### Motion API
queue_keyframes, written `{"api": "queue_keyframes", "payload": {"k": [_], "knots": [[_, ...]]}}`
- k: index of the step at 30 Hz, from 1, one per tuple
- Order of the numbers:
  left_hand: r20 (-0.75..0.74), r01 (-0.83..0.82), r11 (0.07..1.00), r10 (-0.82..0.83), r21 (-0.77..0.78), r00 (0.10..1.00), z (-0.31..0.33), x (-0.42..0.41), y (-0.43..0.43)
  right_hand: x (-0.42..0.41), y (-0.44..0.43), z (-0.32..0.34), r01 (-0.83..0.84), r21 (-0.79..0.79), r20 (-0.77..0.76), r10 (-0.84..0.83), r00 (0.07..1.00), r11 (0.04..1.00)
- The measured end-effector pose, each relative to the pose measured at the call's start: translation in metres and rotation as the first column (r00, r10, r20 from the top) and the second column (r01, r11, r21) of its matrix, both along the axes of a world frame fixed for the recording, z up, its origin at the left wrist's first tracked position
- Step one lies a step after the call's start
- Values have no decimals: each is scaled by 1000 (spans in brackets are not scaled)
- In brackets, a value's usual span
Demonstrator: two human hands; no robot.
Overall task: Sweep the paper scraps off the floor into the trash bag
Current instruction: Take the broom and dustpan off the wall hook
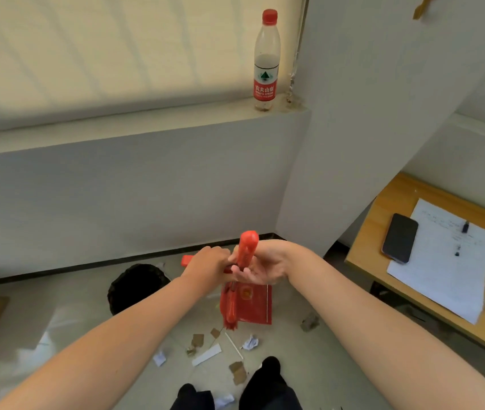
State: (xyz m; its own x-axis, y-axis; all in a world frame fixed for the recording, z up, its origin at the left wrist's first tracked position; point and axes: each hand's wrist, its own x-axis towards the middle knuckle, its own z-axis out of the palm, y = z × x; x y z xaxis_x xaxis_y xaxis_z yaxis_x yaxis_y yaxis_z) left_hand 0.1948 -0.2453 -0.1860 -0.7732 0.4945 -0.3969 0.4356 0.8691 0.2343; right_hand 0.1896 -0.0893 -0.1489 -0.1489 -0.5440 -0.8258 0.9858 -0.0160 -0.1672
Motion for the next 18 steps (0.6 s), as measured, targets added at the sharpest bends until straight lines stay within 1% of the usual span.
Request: {"api": "queue_keyframes", "payload": {"k": [2,3,4,6,7,9,11,13,18], "knots": [[-16,3,998,-2,68,1000,0,5,-15,8,-15,7,89,-26,45,-88,995,996],[-31,23,992,-19,123,999,-3,7,-24,12,-23,10,126,-7,47,-125,991,992],[-52,43,987,-35,158,998,-6,7,-34,17,-31,13,142,25,38,-143,989,990],[-98,107,982,-92,157,991,-4,11,-50,24,-49,18,116,87,6,-117,993,989],[-125,138,976,-118,171,985,-1,13,-58,26,-57,18,71,104,-10,-70,997,992],[-196,187,962,-148,198,969,-1,18,-76,30,-73,24,-85,137,-39,92,995,987],[-285,241,943,-172,229,943,-1,23,-92,33,-85,35,-280,209,-54,297,953,937],[-316,286,929,-205,233,926,0,27,-107,37,-98,44,-423,256,-66,452,889,869],[-375,413,897,-333,157,866,3,28,-135,47,-121,52,-524,224,-66,549,833,822]]}}
